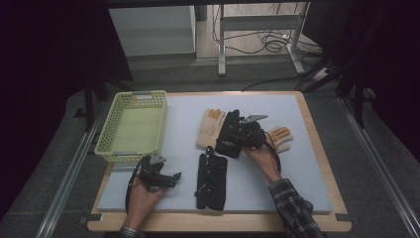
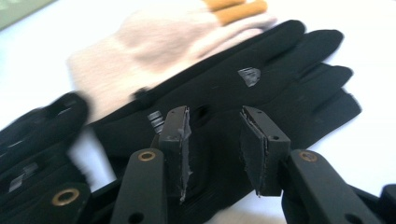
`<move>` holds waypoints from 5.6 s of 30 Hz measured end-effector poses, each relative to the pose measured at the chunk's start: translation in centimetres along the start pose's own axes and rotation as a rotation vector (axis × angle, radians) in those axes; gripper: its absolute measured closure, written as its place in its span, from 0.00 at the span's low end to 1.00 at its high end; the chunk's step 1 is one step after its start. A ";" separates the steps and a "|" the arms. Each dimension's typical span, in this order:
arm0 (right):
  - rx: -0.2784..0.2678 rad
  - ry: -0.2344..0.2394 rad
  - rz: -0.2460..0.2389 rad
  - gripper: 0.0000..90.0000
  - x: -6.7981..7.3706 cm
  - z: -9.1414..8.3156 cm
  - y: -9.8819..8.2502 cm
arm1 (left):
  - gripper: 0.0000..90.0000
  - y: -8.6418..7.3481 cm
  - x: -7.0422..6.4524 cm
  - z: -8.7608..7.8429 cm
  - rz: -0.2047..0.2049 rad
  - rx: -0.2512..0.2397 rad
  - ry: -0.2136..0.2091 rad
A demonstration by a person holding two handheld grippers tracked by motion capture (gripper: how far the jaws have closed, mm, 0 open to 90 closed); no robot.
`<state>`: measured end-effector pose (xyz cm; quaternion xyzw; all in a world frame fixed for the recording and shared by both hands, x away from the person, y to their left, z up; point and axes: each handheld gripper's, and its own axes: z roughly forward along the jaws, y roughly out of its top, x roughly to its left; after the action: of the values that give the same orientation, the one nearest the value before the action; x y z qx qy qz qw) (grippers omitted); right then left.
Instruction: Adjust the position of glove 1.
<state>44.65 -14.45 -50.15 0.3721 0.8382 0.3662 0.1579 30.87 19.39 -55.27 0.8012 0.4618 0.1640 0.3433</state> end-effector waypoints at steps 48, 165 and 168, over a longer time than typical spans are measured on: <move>-0.052 0.079 0.038 0.88 0.1 -2.4 2.3 | 0.06 0.0 0.0 0.0 0.001 0.000 0.000; 0.010 0.215 -0.077 0.84 9.1 -7.7 -6.6 | 0.06 0.0 0.0 0.0 0.001 -0.002 0.001; 0.038 0.229 -0.098 0.84 9.9 -7.9 -7.5 | 0.06 0.0 0.0 0.0 0.004 -0.001 0.000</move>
<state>29.91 -14.47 -50.18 0.2891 0.8747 0.3823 0.0719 30.87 19.42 -55.26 0.8018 0.4602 0.1650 0.3436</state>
